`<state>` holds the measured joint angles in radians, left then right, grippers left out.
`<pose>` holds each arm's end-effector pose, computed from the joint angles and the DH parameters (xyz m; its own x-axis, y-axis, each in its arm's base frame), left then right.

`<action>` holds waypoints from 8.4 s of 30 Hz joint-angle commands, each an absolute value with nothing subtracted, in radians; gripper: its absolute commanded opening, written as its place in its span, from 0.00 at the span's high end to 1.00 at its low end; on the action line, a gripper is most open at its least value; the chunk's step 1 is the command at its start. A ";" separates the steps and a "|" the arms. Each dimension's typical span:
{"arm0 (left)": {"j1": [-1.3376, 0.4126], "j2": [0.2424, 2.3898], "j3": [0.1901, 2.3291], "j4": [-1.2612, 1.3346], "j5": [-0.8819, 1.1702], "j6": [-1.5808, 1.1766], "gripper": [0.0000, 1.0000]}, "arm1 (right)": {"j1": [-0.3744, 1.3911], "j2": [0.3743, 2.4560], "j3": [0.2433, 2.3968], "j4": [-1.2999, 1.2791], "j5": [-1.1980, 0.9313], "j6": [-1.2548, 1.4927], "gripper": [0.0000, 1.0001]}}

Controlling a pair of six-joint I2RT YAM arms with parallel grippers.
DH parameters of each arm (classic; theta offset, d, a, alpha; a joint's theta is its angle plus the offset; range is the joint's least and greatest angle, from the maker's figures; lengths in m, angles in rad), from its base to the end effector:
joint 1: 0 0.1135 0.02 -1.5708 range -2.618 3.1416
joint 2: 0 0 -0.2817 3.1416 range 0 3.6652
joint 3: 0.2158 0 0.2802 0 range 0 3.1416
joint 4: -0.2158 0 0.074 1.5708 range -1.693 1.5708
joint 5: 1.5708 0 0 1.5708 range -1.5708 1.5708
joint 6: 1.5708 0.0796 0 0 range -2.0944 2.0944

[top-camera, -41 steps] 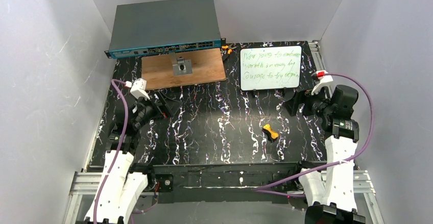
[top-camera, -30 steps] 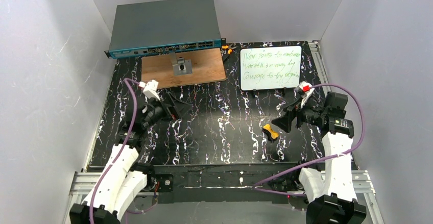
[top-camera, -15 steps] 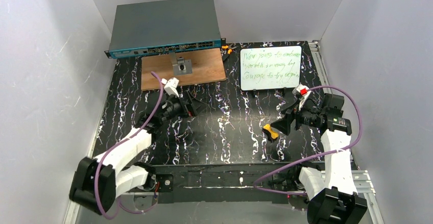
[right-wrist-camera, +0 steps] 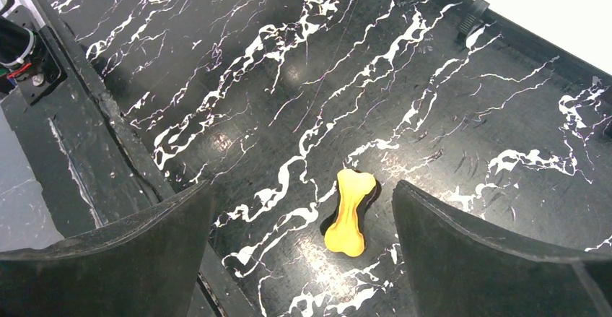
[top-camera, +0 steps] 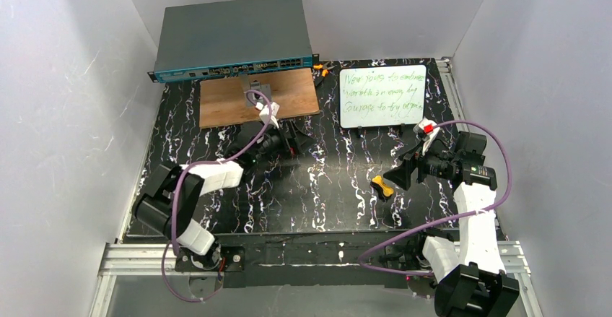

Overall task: Erase the whiteboard
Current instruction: Pick up the whiteboard from the whiteboard stand, then pick up the whiteboard eraser from the center of the board.

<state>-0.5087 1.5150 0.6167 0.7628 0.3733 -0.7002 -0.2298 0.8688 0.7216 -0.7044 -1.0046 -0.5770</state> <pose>0.3077 -0.2048 0.1980 -0.5858 -0.3603 -0.7260 0.5121 0.5297 -0.6761 0.2047 0.0211 0.2600 -0.3853 -0.2104 -0.8985 -0.7509 0.6374 0.1728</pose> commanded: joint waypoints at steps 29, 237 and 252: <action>-0.551 1.860 0.888 1.029 0.413 -0.758 0.01 | -0.236 0.872 0.724 -0.687 -1.014 -0.579 0.02; -0.772 1.232 0.243 1.269 0.072 -0.359 1.00 | 0.289 1.301 0.751 -0.626 -0.289 -0.495 0.26; -0.772 1.230 0.200 1.275 0.042 -0.387 1.00 | 0.298 1.406 0.808 -0.608 -0.263 -0.476 0.53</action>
<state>-0.7700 1.2613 0.2203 1.2778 0.0772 -0.4255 0.2913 1.4063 0.7841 -0.6147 -0.2638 -0.4778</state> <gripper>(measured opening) 0.048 0.478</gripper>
